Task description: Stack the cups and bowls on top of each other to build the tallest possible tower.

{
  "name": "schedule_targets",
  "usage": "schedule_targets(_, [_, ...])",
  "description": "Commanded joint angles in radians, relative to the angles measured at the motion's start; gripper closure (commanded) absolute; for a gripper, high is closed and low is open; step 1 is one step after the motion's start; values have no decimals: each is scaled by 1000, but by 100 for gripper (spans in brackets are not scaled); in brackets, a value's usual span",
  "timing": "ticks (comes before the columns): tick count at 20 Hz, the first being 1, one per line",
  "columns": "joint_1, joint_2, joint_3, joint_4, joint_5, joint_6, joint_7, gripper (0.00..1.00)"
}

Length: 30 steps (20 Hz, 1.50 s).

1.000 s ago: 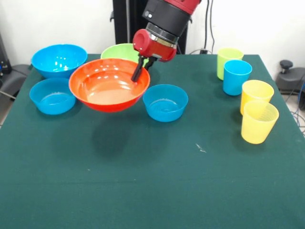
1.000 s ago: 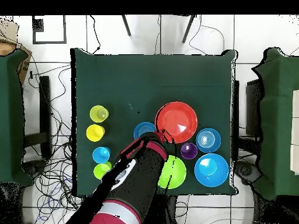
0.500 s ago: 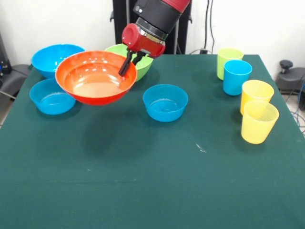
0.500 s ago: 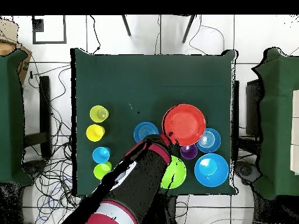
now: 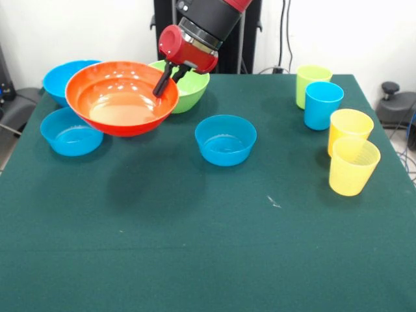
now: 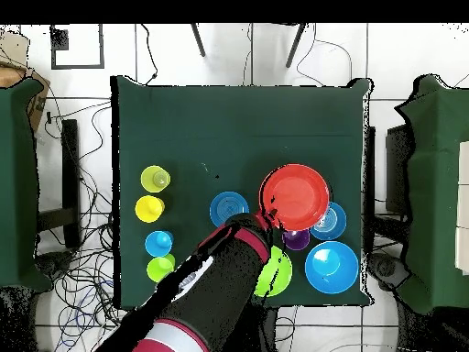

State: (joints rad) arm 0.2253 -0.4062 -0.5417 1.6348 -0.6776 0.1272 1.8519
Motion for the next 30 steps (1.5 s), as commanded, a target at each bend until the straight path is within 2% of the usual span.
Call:
schedule_targets(1, [-10,-16,82,-61,37,-39,120,100])
schedule_targets(9, [-24,-23,98,-65,41,-48,120,100])
schedule_targets(17, [-4,-16,75,-72,44,-19,125,100])
schedule_targets(30, [-28,-101,169,-21,96,52,101,100])
